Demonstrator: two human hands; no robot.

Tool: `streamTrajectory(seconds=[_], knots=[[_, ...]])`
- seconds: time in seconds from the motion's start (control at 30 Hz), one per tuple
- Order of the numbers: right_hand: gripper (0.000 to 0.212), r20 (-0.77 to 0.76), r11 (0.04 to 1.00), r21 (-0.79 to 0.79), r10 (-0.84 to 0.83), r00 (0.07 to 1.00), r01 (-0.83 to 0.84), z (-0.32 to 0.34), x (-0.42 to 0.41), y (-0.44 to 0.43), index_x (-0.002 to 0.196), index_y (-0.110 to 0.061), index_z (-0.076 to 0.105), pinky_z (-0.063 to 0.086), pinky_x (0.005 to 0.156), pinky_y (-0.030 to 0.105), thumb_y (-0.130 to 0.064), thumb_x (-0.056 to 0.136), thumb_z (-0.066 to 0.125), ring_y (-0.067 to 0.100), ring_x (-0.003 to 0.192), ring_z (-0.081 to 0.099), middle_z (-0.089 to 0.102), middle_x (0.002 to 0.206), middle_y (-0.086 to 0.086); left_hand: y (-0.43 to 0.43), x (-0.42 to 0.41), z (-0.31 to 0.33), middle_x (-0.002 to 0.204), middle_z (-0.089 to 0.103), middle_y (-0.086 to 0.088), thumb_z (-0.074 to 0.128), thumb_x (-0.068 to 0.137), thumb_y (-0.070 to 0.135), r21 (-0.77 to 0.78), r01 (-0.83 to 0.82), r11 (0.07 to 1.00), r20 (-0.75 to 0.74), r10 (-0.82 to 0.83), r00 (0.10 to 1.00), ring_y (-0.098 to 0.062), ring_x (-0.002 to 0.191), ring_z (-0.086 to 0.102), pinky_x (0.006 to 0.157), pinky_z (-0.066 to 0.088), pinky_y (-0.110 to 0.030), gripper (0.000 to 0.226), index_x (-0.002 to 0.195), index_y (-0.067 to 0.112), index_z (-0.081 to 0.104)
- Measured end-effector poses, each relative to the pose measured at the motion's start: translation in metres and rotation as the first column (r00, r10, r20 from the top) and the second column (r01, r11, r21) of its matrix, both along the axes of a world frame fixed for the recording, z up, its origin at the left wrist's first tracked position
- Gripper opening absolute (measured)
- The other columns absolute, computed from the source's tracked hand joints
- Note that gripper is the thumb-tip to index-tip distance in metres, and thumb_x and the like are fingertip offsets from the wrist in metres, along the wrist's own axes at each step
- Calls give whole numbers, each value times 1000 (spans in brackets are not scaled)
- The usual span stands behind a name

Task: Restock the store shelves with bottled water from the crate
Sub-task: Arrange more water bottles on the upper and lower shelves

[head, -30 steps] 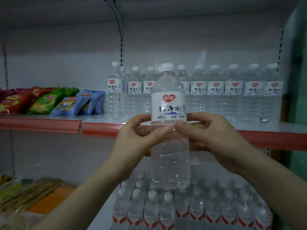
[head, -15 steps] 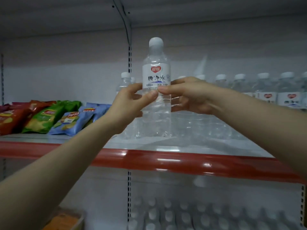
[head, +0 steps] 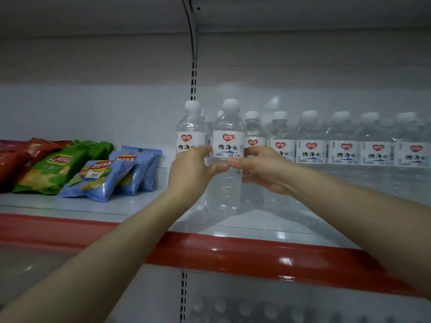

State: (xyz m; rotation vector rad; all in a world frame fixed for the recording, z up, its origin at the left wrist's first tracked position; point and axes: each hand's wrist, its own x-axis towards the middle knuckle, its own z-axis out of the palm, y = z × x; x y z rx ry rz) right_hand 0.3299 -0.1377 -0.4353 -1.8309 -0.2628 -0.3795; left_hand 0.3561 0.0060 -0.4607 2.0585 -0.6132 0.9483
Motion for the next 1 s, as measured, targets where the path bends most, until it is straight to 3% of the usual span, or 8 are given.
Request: streamTrajectory(seconds=[0.23, 0.33, 0.5, 0.63, 0.8, 0.87, 0.93, 1.0], knots=[[54, -36, 940, -309, -162, 986, 143, -22, 2, -3, 126, -9, 50, 56, 84, 35, -19, 78, 73, 26, 94, 66, 64, 110, 12, 3, -3, -11, 78, 58, -1, 72, 79, 29, 98, -59, 993, -13, 60, 998, -23, 85, 61, 69, 39, -25, 38, 110, 11, 60], [68, -75, 887, -432, -214, 974, 161, -35, 2, 4, 132, -3, 42, 57, 81, 36, -24, 77, 75, 26, 83, 68, 62, 112, 17, 2, 1, -7, 83, 64, -9, 72, 80, 25, 148, -69, 987, -86, 82, 993, -26, 84, 64, 71, 47, -31, 31, 98, 4, 59], [53, -17, 843, -497, -246, 969, 205, -29, -5, 11, 121, 0, 45, 55, 82, 33, -24, 81, 71, 21, 79, 60, 59, 100, 17, 1, 7, -4, 84, 69, -17, 70, 82, 22, 195, -73, 978, -127, 99, 987, -29, 83, 67, 78, 53, -35, 22, 83, 1, 62], [28, -45, 851, -489, -243, 969, 191, -31, -9, 14, 94, -16, 44, 54, 83, 33, -22, 83, 69, 21, 80, 58, 52, 81, 4, 2, 7, -9, 80, 66, -13, 69, 83, 23, 190, -93, 977, -89, 111, 990, -26, 82, 66, 73, 48, -30, 21, 82, 4, 61], [51, -23, 822, -528, -265, 964, 213, -27, -21, 20, 124, 2, 44, 54, 84, 34, -22, 85, 67, 23, 82, 59, 58, 90, 8, 3, 0, -9, 81, 61, -10, 64, 86, 26, 281, -149, 948, -41, 167, 985, -28, 85, 61, 71, 44, -30, 21, 86, 5, 61], [46, 32, 785, -570, -275, 961, 244, -21, -29, 26, 120, 3, 48, 55, 82, 34, -21, 86, 66, 24, 83, 61, 60, 104, 12, 4, -7, -10, 93, 63, -11, 60, 89, 28, 325, -212, 922, 19, 218, 976, -29, 90, 59, 70, 41, -31, 20, 91, 8, 61], [28, 134, 737, -602, -284, 949, 306, -14, -39, 31, 107, -5, 54, 50, 65, 18, -22, 88, 64, 19, 79, 56, 59, 98, 8, 5, -17, -12, 97, 64, -10, 53, 92, 31, 342, -284, 896, 111, 262, 959, -30, 92, 59, 69, 40, -31, 21, 95, 11, 60], [32, 224, 677, -638, -294, 929, 368, -11, -50, 33, 113, -3, 53, 46, 66, 22, -23, 89, 62, 22, 88, 57, 60, 105, 12, 9, -28, -15, 98, 66, -7, 48, 95, 33, 318, -311, 896, 178, 266, 947, -28, 93, 60, 68, 40, -31, 23, 99, 13, 60]])
